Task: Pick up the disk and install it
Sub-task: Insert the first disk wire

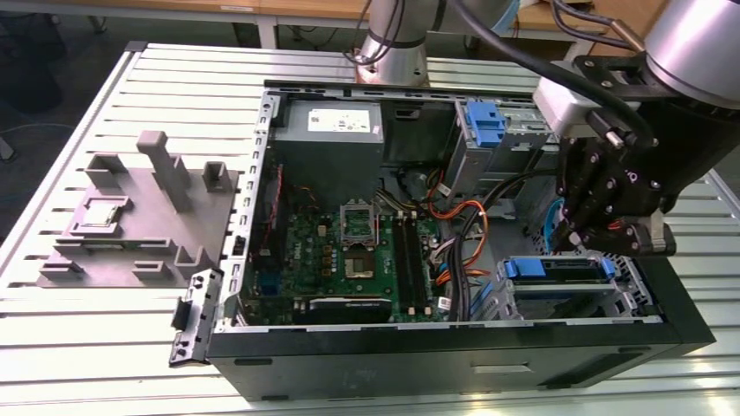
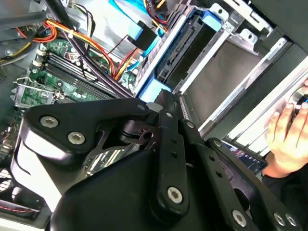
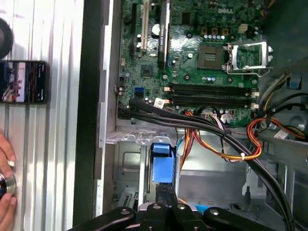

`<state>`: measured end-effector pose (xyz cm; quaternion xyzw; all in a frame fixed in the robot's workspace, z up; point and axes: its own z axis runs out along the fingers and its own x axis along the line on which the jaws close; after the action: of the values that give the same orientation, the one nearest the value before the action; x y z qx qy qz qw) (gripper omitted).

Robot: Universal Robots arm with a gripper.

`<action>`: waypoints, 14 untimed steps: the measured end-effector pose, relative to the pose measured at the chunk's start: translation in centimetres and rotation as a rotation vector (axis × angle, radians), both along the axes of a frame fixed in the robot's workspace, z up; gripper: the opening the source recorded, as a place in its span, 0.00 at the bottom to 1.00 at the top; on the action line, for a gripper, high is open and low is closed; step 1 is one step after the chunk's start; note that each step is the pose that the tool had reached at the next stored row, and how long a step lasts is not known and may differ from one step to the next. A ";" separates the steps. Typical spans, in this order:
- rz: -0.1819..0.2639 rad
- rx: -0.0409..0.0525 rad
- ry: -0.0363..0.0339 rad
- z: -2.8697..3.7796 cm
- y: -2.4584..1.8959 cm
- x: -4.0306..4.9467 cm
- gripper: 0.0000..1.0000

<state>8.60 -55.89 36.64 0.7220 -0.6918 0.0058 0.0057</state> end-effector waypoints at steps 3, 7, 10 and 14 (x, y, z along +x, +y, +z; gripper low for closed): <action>0.001 0.0000 -0.0001 0.00 0.05 0.61 0.10; 0.001 -0.0001 0.0000 0.00 0.30 1.63 0.10; 0.001 -0.0002 0.0000 0.00 0.60 2.24 0.10; 0.001 -0.0002 0.0001 -0.01 0.95 3.28 0.10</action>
<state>11.88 -54.94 36.63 0.7223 -0.6915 0.0058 0.0058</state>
